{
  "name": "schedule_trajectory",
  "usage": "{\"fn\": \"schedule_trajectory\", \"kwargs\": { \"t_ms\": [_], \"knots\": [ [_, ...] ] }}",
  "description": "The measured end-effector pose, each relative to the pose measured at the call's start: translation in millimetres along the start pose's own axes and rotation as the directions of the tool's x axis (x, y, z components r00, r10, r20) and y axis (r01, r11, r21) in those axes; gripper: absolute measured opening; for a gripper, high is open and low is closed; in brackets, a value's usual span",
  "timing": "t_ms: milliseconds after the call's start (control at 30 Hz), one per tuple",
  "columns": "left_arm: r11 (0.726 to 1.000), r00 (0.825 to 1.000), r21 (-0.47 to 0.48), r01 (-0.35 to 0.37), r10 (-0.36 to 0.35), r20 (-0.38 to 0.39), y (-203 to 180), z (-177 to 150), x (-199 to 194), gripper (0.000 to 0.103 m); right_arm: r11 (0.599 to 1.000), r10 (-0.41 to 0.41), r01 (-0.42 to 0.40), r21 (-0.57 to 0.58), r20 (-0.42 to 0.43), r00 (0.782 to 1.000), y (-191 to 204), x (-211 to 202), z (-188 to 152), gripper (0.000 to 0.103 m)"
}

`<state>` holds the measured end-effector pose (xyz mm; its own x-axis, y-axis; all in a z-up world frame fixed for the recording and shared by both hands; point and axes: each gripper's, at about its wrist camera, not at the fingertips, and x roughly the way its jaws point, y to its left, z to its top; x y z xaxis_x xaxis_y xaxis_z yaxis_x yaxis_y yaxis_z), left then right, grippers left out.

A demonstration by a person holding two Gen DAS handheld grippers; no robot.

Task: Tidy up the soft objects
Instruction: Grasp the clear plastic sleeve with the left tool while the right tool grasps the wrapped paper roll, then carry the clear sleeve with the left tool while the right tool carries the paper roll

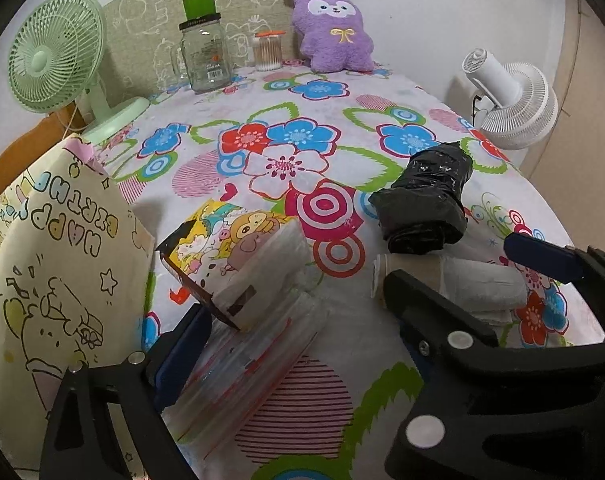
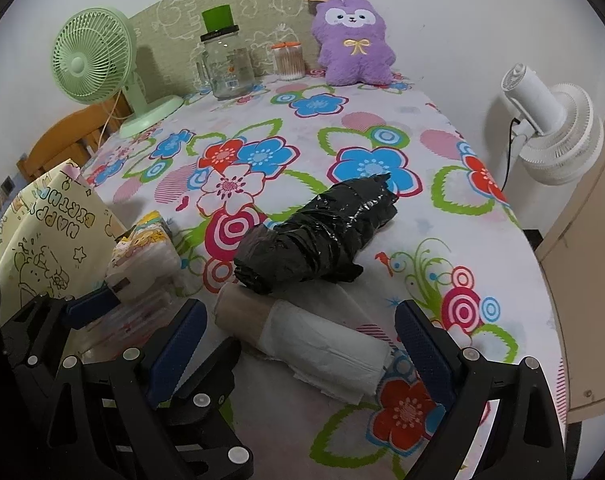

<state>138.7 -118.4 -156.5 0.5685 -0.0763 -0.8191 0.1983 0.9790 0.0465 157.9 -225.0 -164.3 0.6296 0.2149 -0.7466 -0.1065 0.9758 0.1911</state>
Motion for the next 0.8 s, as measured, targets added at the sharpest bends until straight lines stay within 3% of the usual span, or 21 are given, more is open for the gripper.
{"fn": "schedule_trajectory", "kwargs": {
  "t_ms": [100,233,333,467,600,800],
  "knots": [
    [1.0,1.0,0.012,-0.003,0.003,-0.002,-2.6,-2.0,-3.7,0.088,1.0,0.024,-0.024,0.018,-0.015,1.0,-2.1,3.2,-0.6,0.097],
    [0.999,1.0,0.033,0.005,-0.005,0.003,-8.4,-7.0,-10.1,0.07,0.999,0.047,-0.046,0.027,-0.033,0.998,-2.6,5.0,-3.6,0.097],
    [0.998,1.0,0.055,0.005,-0.005,0.007,-14.3,-10.3,-14.7,0.057,0.999,0.04,-0.04,0.019,-0.031,0.999,-1.2,3.0,-6.7,0.091],
    [0.997,1.0,0.083,0.006,-0.007,0.008,-19.8,-14.1,-19.3,0.038,1.0,0.01,-0.01,0.012,-0.022,1.0,-0.9,-1.1,-11.0,0.072],
    [0.995,1.0,0.101,0.005,-0.006,0.008,-22.5,-17.5,-21.9,0.032,1.0,-0.011,0.01,-0.006,-0.021,1.0,-1.2,-5.5,-15.2,0.047],
    [0.994,1.0,0.106,0.012,-0.013,0.002,-22.5,-23.7,-27.5,0.026,1.0,0.013,-0.013,-0.01,-0.025,1.0,1.4,-11.3,-21.7,0.037]
  ]
}}
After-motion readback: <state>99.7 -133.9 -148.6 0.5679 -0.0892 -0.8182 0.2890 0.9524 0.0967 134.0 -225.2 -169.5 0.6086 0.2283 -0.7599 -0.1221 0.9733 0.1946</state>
